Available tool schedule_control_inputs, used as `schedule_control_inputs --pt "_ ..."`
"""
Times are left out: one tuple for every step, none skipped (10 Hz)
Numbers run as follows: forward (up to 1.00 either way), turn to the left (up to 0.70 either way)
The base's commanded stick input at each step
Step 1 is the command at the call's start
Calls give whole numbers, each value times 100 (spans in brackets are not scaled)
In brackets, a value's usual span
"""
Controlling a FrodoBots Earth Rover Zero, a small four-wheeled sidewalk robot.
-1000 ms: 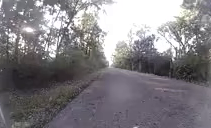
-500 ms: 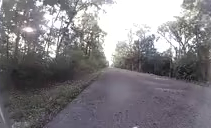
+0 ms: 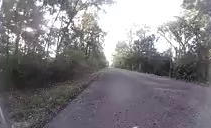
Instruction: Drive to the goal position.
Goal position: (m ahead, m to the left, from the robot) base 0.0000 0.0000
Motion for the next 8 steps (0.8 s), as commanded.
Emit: schedule_control_inputs --pt "5 0" --pt "5 0" --pt "5 0" --pt "5 0" --pt "5 0" --pt "5 0" --pt "5 0" --pt "5 0"
